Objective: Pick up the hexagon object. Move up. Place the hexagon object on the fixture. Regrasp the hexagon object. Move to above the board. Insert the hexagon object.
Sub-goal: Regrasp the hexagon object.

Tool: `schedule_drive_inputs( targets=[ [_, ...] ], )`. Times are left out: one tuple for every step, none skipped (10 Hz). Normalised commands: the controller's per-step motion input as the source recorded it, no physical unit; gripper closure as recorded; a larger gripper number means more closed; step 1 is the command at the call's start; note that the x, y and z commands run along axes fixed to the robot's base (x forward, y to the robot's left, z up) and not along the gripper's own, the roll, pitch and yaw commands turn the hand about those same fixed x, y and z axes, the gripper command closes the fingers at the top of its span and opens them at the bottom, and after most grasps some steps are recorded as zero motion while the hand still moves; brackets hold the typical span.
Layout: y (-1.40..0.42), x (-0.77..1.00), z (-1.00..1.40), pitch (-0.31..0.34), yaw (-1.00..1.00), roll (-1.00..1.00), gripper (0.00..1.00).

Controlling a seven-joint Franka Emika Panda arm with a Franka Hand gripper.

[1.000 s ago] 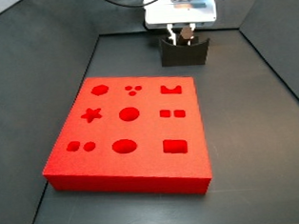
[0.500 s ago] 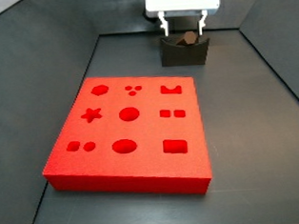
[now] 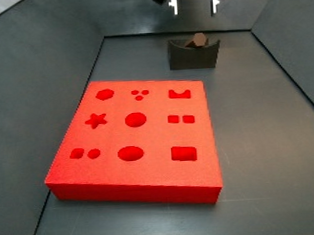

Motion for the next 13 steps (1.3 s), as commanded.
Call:
schedule_drive_inputs(
  targets=[
    [-0.99,-0.09,1.00,0.054,0.03,1.00,0.00],
    [-1.00,-0.08,0.93,0.053,0.03,1.00,0.00],
    [-1.00,-0.10,0.91,0.043,0.03,1.00,0.00],
    [-1.00,-0.13,0.86,0.036,0.03,1.00,0.00],
    [-0.92,-0.12,0.72,0.032,0.03,1.00,0.00],
    [-0.70,-0.07,0.42,0.030,0.03,1.00,0.00],
    [-0.51,-0.05,0.19,0.029,0.03,1.00,0.00],
    [-0.33,-0.02,0.04,0.027,0.03,1.00,0.00],
    [-0.12,-0.01,0.04,0.027,0.03,1.00,0.00],
    [-0.01,-0.02,0.04,0.026,0.03,1.00,0.00],
    [-0.02,-0.02,0.02,0.022,0.03,1.00,0.00],
    [-0.02,-0.03,0.01,0.016,0.03,1.00,0.00],
    [-0.02,-0.03,0.01,0.013,0.03,1.00,0.00]
  ],
)
